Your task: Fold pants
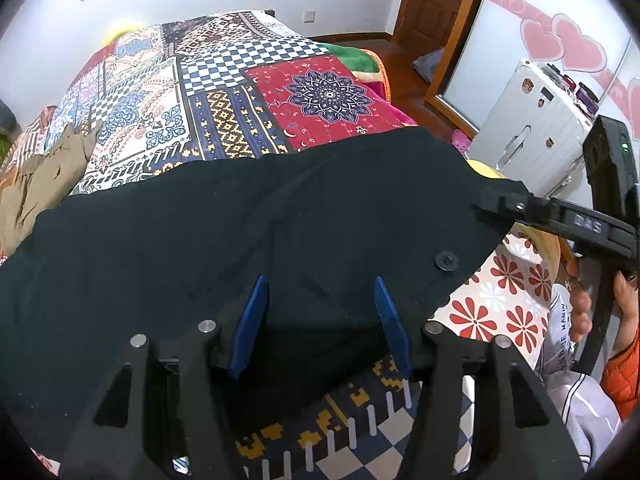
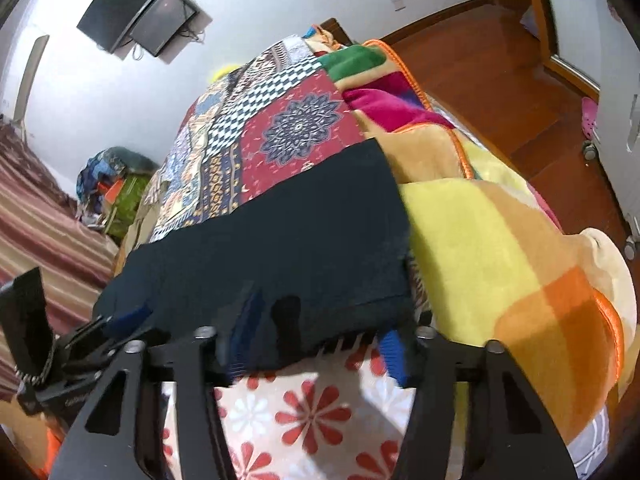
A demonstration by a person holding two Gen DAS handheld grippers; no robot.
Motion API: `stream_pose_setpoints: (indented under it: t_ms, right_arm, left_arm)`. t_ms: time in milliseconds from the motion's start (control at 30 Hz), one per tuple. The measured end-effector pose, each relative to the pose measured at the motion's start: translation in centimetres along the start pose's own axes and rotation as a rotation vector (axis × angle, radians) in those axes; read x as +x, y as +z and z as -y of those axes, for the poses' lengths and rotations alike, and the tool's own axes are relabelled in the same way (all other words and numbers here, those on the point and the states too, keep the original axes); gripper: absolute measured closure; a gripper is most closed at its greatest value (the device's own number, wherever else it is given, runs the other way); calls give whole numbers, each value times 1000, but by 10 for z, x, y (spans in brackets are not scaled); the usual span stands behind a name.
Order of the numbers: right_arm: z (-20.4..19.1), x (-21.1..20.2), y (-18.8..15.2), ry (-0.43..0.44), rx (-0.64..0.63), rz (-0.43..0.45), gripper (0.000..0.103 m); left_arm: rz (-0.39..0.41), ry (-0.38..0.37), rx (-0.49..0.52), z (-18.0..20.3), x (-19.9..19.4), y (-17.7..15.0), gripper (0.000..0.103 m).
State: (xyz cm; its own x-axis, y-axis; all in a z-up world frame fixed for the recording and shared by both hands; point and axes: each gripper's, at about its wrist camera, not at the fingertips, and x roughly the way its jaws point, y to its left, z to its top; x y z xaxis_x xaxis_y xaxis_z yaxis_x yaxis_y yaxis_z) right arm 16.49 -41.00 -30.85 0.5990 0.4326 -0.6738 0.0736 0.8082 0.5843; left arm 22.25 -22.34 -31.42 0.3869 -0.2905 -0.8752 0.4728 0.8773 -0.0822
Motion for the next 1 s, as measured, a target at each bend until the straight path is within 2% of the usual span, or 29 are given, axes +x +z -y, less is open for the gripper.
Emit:
stream_pose_setpoints:
  t_ms: [33,100,300,500,633,800,900,1000]
  right_arm:
    - [2,1,1,-3,7,5,78]
    - [3,0,2,-2,9,20,88]
    - [-10,-17,8,-6,-61,100,91]
    - [-20,-32,21,-37,-128,164,93]
    - [-9,-31,26,-46,-103,154,94]
    - [8,-35,26,-37,-27,142,94]
    - [-4,-42,28,-51,-69,154,94]
    - [-21,-51,36,-47,-113,184,94]
  left_arm:
    - [0,0,0,1,0,0,47]
    - [0,-1,-1,1,0,0,47]
    - [-10,-1,2,2,0,1,47]
    - [-27,-42,-16,6,3,10,47]
    - [-35,-72,-21,14,5,13,47]
    - [-40,-83,31,29,5,13,47]
    - [-27,-78,43,30,-1,13,47]
    - [11,-76,7,18,-16,14,47]
